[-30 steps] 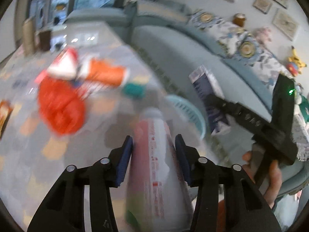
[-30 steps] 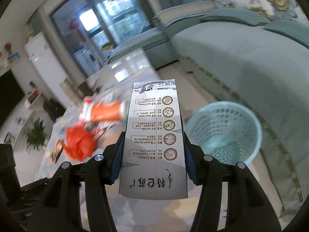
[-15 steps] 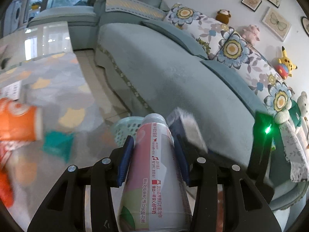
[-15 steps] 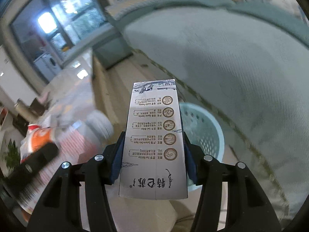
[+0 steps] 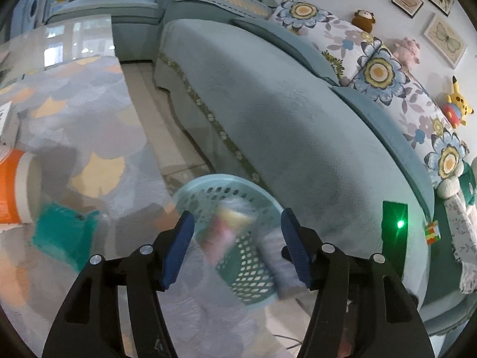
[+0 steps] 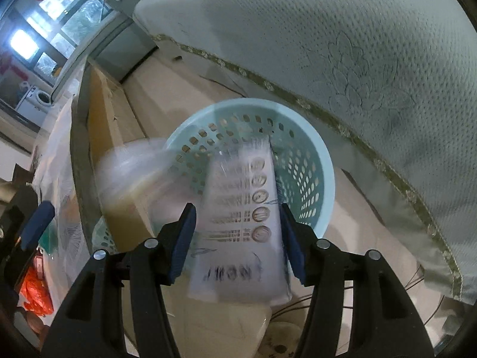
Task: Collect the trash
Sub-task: 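Carry both items over the blue basket and open both tools to drop them, then grasp the red plastic bag with the left tool while the right tool reaches the orange cup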
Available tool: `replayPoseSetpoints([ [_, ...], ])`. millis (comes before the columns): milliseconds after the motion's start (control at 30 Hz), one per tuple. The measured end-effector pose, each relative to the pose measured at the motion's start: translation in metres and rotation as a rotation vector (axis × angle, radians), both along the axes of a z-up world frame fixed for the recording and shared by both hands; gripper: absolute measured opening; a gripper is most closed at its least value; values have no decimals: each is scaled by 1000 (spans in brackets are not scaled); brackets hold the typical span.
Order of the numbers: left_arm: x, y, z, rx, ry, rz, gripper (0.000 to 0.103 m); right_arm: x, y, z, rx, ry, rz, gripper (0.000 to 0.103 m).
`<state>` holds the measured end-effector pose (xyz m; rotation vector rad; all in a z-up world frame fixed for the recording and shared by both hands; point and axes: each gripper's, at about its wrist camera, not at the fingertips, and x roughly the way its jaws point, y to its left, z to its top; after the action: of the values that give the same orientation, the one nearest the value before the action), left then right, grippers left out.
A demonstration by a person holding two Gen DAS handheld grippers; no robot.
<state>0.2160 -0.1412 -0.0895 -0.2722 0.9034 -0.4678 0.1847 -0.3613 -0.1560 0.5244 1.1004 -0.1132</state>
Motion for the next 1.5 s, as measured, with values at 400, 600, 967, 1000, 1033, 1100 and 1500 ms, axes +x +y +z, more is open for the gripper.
replayPoseSetpoints([
  [400, -55, 56, 43, -21, -138, 93, 66, -9, 11, 31, -8, -118, 40, 60],
  [600, -100, 109, 74, 8, -223, 242, 73, -28, 45, 77, -39, -329, 131, 60],
  [967, -151, 229, 89, 113, -260, 559, 86, -48, 161, 127, -88, -553, 374, 60],
  [1000, -150, 239, 83, 115, -234, 582, 86, -48, 170, 126, -91, -554, 391, 60],
  [1033, -149, 246, 76, 115, -210, 591, 86, -47, 183, 125, -95, -553, 417, 60],
  [1100, -142, 256, 62, 112, -160, 595, 86, -46, 204, 121, -102, -544, 462, 60],
  [1500, -114, 258, 1, 55, -52, 533, 60, 8, 276, 99, -53, -447, 600, 62],
])
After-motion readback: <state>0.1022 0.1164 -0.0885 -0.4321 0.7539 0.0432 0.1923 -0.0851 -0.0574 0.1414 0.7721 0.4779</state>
